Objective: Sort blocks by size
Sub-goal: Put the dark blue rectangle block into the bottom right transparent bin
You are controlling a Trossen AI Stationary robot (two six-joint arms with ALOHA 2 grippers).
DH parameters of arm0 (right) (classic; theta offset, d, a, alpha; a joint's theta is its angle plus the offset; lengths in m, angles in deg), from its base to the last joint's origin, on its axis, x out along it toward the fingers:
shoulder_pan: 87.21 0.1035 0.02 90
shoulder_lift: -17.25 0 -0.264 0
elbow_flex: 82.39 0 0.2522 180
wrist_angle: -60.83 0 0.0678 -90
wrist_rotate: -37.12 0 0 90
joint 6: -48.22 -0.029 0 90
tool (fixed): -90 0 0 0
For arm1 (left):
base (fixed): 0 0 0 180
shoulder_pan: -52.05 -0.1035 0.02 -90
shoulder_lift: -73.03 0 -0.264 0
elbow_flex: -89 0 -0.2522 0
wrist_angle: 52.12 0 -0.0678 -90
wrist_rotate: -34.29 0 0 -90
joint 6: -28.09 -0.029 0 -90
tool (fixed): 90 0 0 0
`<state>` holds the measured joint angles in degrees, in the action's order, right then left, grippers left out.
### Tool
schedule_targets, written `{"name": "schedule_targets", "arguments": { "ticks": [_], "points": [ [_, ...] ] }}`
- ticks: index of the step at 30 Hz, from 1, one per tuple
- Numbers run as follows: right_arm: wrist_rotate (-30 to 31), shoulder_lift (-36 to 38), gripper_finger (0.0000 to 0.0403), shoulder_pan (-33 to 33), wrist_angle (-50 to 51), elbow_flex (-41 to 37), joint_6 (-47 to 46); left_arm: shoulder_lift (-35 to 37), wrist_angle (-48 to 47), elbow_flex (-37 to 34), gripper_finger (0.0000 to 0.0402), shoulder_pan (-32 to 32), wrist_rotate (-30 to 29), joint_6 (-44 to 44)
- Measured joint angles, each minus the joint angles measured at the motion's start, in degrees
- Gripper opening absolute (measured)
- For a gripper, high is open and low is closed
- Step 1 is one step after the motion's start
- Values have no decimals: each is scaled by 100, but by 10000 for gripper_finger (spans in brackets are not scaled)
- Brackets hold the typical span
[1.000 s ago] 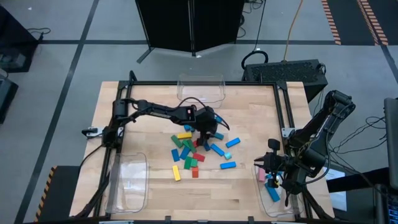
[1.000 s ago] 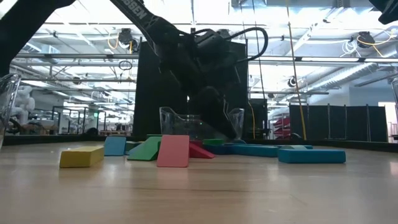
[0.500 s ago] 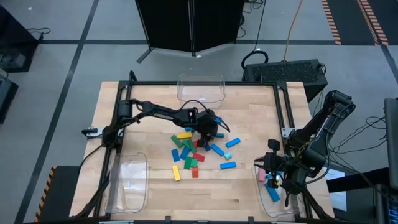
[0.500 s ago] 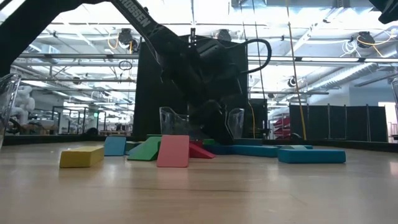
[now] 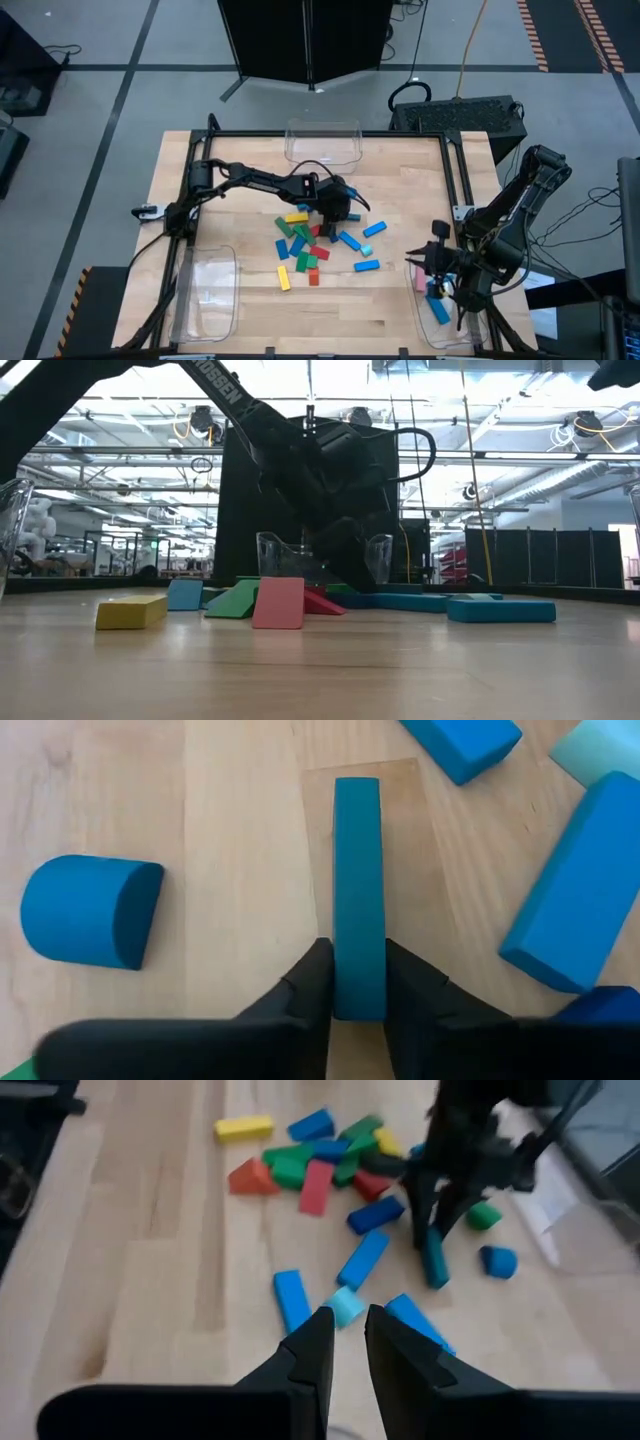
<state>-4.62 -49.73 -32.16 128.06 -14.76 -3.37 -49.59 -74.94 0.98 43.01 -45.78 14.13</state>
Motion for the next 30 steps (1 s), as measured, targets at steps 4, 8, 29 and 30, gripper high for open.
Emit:
{"name": "schedule_targets", "arguments": {
  "ticks": [4,8,29,30],
  "points": [
    [231,0,57,-84,2,-2,27,24,-13,0,47,-4,-8,15],
    [397,0,57,-281,-9,-18,49,56,-44,-7,54,1,-68,22],
    [128,-2,143,-1517,-1677,-1092,648,662,242,-15,53,449,-492,91],
    [101,-2,153,-1544,-1703,-1092,708,672,336,-11,53,484,-492,47]
  ]
}}
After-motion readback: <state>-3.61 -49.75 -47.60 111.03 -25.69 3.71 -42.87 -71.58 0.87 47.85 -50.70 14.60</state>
